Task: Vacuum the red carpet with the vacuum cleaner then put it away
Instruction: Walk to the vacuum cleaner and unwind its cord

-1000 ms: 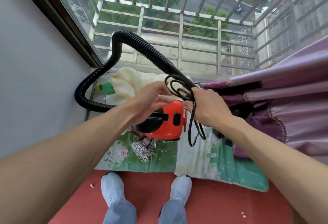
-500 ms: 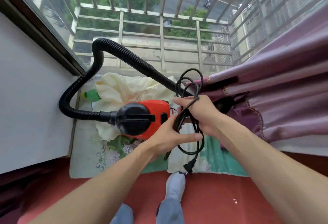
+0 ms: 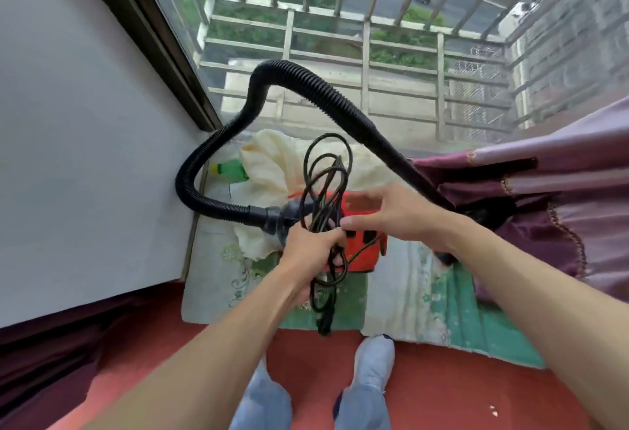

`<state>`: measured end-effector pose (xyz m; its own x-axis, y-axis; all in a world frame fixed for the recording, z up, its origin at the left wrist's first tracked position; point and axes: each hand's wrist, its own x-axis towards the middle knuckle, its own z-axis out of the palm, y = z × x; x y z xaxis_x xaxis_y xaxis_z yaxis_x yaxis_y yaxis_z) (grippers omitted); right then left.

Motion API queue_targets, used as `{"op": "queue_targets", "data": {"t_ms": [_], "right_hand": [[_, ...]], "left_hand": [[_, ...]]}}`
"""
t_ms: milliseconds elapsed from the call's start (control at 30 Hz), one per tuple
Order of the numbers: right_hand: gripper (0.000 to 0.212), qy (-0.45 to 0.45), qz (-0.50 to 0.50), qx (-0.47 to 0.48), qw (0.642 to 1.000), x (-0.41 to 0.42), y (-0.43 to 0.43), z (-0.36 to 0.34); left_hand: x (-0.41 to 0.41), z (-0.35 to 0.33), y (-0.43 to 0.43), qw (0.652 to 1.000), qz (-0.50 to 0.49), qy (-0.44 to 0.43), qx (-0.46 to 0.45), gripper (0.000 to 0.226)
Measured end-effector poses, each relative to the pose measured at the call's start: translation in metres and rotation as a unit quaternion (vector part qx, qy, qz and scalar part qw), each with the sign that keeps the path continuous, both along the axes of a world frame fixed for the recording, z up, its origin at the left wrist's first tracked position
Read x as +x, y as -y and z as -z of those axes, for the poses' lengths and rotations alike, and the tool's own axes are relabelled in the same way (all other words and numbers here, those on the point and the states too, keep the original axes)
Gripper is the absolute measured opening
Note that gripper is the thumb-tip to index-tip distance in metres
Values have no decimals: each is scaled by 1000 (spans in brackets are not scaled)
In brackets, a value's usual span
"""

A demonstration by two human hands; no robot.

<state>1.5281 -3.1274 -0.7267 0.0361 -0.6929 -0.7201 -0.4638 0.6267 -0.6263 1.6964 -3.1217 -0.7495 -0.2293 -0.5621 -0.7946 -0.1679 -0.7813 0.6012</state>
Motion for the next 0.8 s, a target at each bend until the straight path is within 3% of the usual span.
{"op": "queue_targets", "data": {"t_ms": [200, 367, 500, 700, 800], "right_hand": [[53, -136, -82, 88, 983, 0, -17, 38], [64, -193, -177, 38, 964, 34, -21, 72], [76, -249, -260, 22, 933, 39, -24, 95], [75, -284, -237, -19, 929, 28, -33, 117], [72, -251, -189, -42, 948, 28, -42, 127]], "left_hand": [[50, 26, 1, 996, -57, 66, 33, 17], [48, 38, 2, 954, -252, 3, 160, 10], [45, 59, -21, 926, -312, 1, 212, 7], [22, 97, -43, 853, -440, -75, 272, 32], [1, 111, -41, 826, -480, -123, 269, 35]]}}
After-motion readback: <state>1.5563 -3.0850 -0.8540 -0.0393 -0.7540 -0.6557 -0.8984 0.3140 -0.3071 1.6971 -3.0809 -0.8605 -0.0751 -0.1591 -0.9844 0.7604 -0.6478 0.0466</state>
